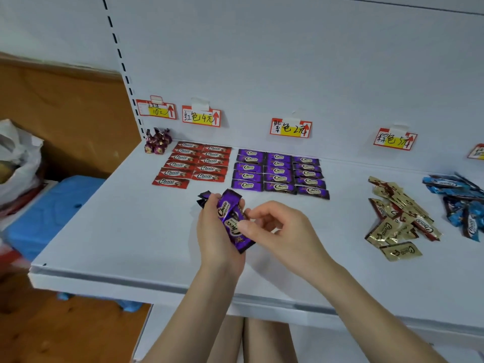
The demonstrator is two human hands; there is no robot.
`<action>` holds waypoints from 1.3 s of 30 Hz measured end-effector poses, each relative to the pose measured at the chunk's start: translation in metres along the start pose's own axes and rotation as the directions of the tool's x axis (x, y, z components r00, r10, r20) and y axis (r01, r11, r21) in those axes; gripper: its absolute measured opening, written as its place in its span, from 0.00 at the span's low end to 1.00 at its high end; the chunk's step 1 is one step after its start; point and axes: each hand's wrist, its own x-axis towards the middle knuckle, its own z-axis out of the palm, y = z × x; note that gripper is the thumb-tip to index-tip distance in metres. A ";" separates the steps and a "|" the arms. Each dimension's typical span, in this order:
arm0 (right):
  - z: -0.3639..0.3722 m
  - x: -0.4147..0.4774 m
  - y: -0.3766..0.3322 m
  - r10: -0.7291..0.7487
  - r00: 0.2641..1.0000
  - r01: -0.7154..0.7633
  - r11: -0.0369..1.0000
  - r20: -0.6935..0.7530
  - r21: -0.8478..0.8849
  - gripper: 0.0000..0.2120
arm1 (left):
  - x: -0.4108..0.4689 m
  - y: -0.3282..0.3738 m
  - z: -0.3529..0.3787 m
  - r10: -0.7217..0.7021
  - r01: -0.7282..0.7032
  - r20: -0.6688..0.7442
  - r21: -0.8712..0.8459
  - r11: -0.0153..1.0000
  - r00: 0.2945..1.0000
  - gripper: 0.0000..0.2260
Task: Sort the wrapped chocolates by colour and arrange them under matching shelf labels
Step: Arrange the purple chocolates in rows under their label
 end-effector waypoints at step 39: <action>-0.010 0.025 0.023 -0.179 0.979 0.194 0.967 0.102 -0.165 0.11 | 0.001 0.022 -0.034 0.230 -0.280 0.177 0.360 0.890 0.957 0.11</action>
